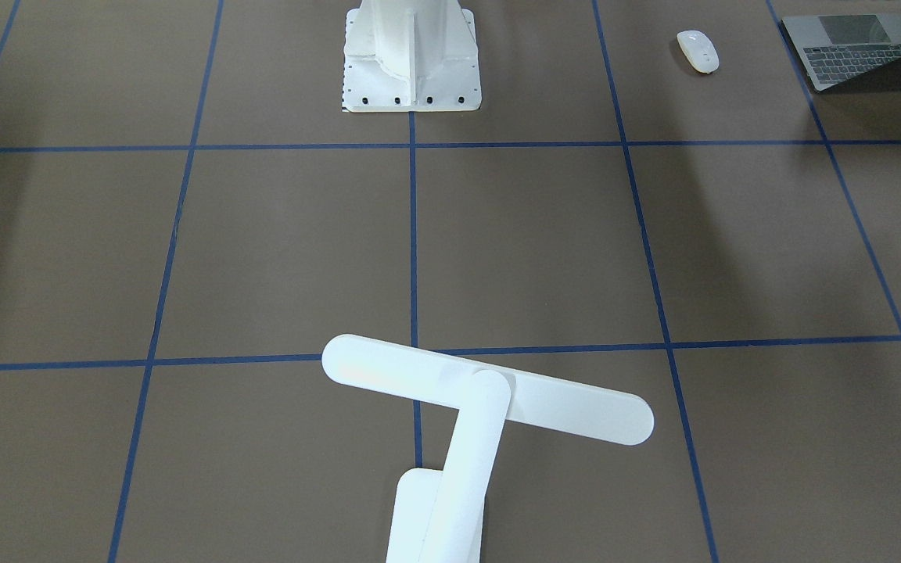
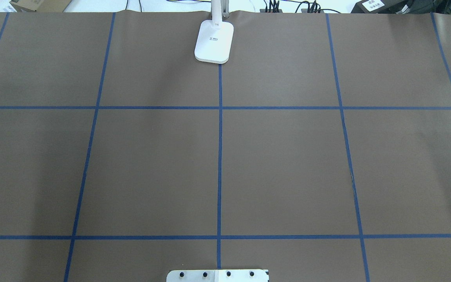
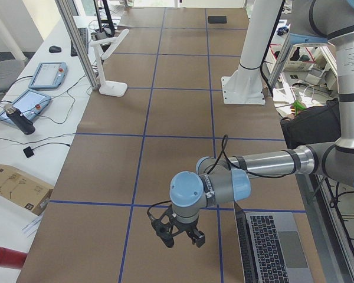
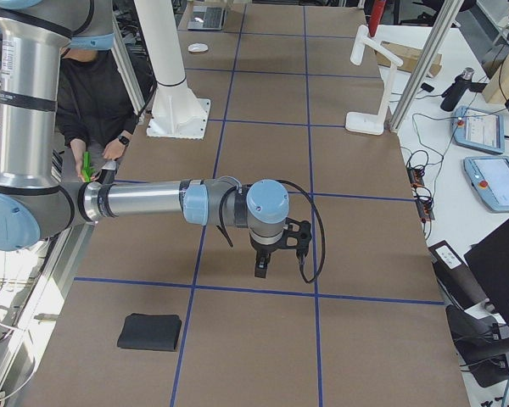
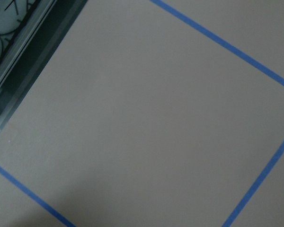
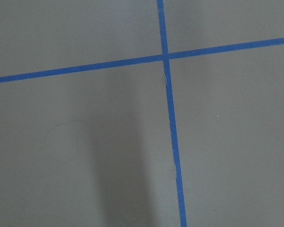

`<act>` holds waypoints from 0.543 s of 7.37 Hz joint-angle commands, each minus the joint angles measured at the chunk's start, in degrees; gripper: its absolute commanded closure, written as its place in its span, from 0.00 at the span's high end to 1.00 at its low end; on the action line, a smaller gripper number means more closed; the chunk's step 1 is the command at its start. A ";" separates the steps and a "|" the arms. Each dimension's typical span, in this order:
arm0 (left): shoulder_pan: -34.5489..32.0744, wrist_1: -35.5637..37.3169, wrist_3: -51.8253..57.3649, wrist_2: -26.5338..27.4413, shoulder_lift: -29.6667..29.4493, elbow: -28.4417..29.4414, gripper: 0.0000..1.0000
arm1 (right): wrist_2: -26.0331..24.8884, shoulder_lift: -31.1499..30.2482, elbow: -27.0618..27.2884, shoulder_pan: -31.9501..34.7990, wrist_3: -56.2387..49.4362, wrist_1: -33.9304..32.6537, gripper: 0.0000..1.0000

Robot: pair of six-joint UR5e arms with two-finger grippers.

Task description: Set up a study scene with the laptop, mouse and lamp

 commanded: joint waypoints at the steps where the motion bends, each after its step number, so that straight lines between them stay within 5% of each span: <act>1: -2.26 0.21 -17.32 1.66 5.95 -4.80 1.00 | 1.42 -0.21 0.17 -0.01 -0.02 0.09 0.99; 4: -2.26 0.21 -27.85 1.31 10.10 -7.12 1.00 | 1.43 -0.38 1.14 0.07 -0.11 0.09 0.99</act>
